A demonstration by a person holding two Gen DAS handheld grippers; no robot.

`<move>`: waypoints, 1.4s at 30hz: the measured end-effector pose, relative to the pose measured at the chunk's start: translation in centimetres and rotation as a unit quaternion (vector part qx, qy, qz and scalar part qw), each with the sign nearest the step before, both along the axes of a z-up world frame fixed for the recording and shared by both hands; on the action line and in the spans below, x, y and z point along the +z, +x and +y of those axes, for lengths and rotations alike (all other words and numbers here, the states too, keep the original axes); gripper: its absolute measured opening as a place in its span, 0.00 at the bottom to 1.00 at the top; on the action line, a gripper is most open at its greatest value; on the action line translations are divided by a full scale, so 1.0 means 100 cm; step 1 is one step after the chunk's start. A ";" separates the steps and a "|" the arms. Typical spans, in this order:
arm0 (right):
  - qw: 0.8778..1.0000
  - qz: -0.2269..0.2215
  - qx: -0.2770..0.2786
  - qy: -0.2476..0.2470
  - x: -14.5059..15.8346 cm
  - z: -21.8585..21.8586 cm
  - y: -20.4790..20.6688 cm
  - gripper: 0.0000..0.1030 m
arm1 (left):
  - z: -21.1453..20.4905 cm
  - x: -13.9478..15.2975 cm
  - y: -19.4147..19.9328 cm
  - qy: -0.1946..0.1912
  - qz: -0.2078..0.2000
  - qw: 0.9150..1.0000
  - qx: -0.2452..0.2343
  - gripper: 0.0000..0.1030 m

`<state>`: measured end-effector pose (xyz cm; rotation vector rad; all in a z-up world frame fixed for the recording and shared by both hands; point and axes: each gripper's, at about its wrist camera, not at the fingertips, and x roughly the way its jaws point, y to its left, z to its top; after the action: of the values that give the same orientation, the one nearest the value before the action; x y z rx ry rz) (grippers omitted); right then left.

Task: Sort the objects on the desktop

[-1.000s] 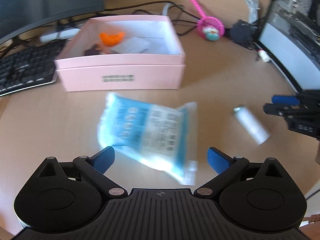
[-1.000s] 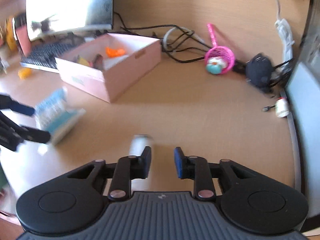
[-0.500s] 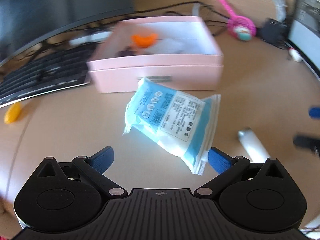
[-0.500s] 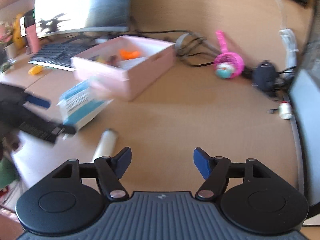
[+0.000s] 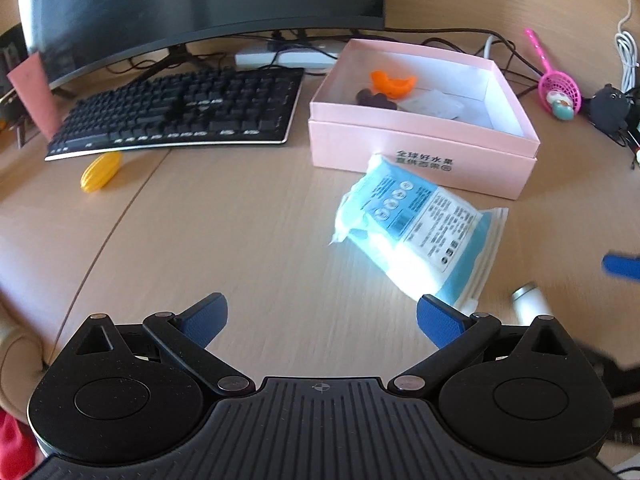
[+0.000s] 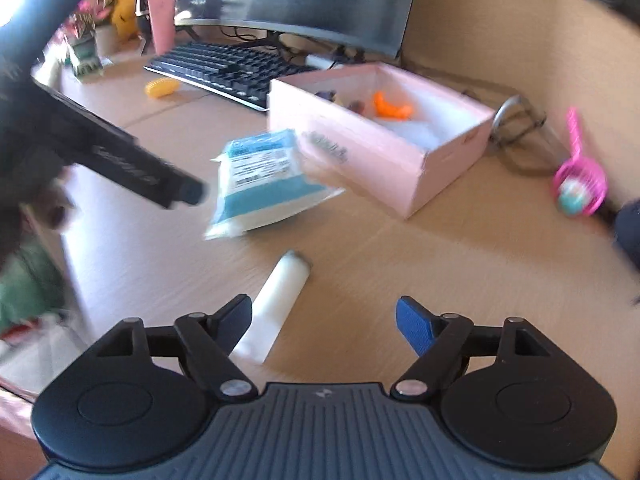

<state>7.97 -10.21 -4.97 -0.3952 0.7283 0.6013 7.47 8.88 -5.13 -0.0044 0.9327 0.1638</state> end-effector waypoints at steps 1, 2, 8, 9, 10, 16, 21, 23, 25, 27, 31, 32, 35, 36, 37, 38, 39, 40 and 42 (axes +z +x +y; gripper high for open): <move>1.000 -0.018 -0.003 -0.014 0.000 0.002 0.000 0.77 | 0.000 0.000 -0.002 -0.001 0.001 1.000 0.002 1.00; 1.000 -0.023 -0.003 -0.018 0.001 0.003 0.001 0.76 | 0.001 0.000 -0.003 -0.002 0.002 1.000 0.003 1.00; 1.000 0.021 0.006 -0.005 -0.004 0.010 0.011 0.40 | 0.004 0.004 -0.010 -0.008 0.002 1.000 0.004 1.00; 1.000 0.027 -0.005 -0.003 -0.006 0.009 0.015 0.36 | 0.003 0.005 -0.010 -0.010 0.002 1.000 0.002 1.00; 0.999 0.036 -0.015 0.001 -0.008 0.007 0.020 0.27 | 0.002 0.005 -0.010 -0.011 0.001 1.000 0.000 1.00; 0.997 0.058 -0.056 0.014 -0.010 -0.016 0.035 0.20 | -0.008 0.008 -0.004 -0.032 0.001 0.999 -0.019 1.00; 0.997 0.033 -0.071 -0.003 -0.009 -0.035 0.028 0.20 | -0.023 0.006 0.020 -0.091 0.006 0.995 -0.028 1.00; 0.997 0.031 -0.077 -0.002 -0.009 -0.041 0.027 0.20 | -0.031 0.003 0.032 -0.105 0.007 0.994 -0.023 1.00; 0.997 0.024 -0.078 -0.006 -0.009 -0.046 0.023 0.20 | -0.042 0.002 0.046 -0.100 0.003 0.995 -0.025 1.00; 0.997 0.012 -0.078 -0.012 -0.008 -0.050 0.017 0.21 | -0.052 -0.002 0.058 -0.088 0.005 0.995 -0.036 1.00; 0.997 0.006 -0.075 -0.026 -0.006 -0.057 0.008 0.31 | -0.058 -0.013 0.065 -0.040 0.027 0.998 -0.043 1.00; 0.997 0.005 -0.073 -0.032 -0.006 -0.061 0.005 0.37 | -0.054 -0.015 0.062 -0.033 0.029 0.998 -0.042 1.00; 0.996 -0.011 -0.069 -0.059 -0.007 -0.071 -0.003 0.42 | -0.035 -0.016 0.050 -0.022 0.036 0.999 -0.031 1.00; 0.995 -0.019 -0.070 -0.072 -0.008 -0.076 -0.005 0.43 | -0.028 -0.017 0.047 -0.015 0.039 0.999 -0.022 1.00; 0.994 -0.026 -0.074 -0.082 -0.009 -0.080 -0.006 0.44 | -0.022 -0.017 0.043 -0.007 0.040 0.999 -0.012 1.00; 0.992 -0.031 -0.080 -0.091 -0.010 -0.085 -0.005 0.45 | -0.017 -0.016 0.040 -0.002 0.041 0.999 -0.003 1.00; 0.991 -0.034 -0.087 -0.096 -0.011 -0.090 -0.003 0.45 | -0.011 -0.016 0.037 0.001 0.040 0.999 0.005 1.00; 0.990 -0.034 -0.094 -0.099 -0.012 -0.094 0.000 0.45 | -0.007 -0.015 0.034 0.000 0.040 0.999 0.012 1.00; 0.989 -0.034 -0.108 -0.098 -0.012 -0.101 0.004 0.48 | 0.001 -0.012 0.029 -0.006 0.039 0.999 0.022 1.00</move>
<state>8.38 -20.31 -6.16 -0.5087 0.7557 0.3109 10.34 9.01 -6.29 -0.0302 1.0114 0.2009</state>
